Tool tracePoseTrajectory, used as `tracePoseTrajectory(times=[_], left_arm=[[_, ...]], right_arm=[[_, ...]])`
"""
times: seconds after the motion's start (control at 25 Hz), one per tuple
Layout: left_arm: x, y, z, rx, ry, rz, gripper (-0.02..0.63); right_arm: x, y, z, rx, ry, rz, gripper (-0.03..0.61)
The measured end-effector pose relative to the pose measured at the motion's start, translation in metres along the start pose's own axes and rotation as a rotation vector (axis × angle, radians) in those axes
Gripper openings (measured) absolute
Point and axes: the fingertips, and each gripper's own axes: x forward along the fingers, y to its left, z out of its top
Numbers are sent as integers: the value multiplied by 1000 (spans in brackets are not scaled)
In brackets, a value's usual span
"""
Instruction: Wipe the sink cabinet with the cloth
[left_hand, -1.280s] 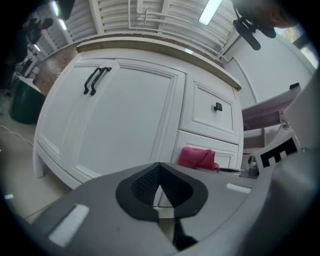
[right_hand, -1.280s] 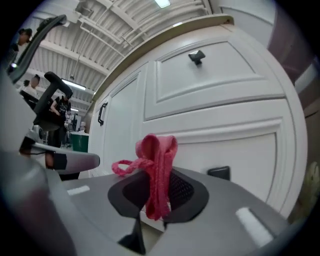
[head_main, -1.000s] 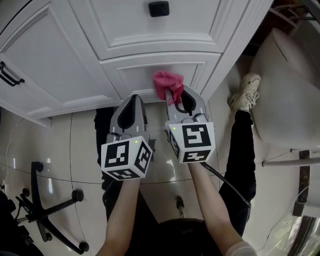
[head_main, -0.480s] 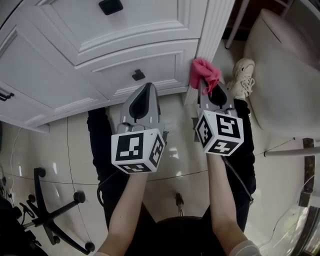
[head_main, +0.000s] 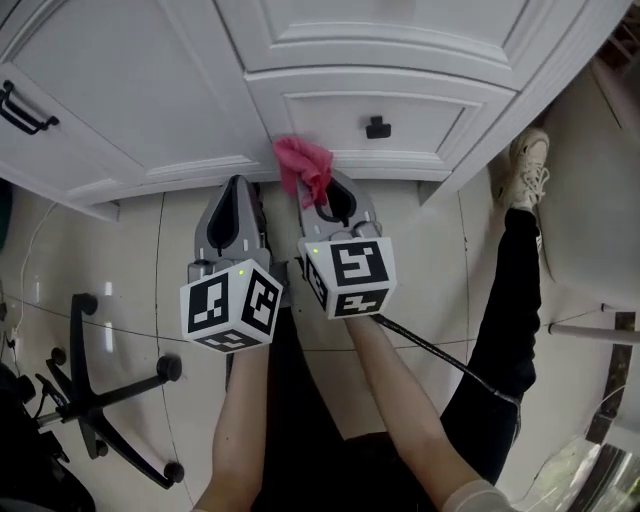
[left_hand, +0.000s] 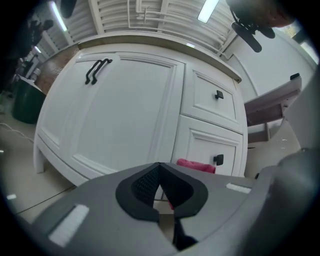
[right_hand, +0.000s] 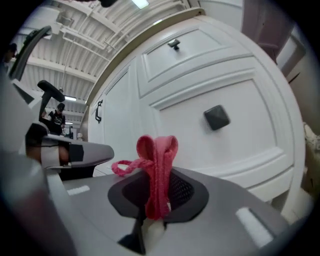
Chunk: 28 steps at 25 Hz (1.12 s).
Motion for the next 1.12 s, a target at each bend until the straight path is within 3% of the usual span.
tracePoseTrajectory(times=[0.12,0.24,0.6,0.8,0.96,1.12], left_arm=[[-1,14,-11,-4,17,24,12],[7,4,-17,-13,23,-2,12],[38,-116,-45,-9,61,-176,13],[45,-189,-57,6,87,-277,12],[39,-214,-44,87,77,-311,12],[9,-206,-5,83,27,-265,13]], right_arm=[[22,18,-6,-67,18,59,58],[21,2,-6,-133,30,66,58],[-67,-160,11,-66,-4,-265,58],[-105,-221,18,-65,19,-374,58],[-116,-225,32,-68,20,-392,58],[-147,-186,68,-81,-31,-348,58]])
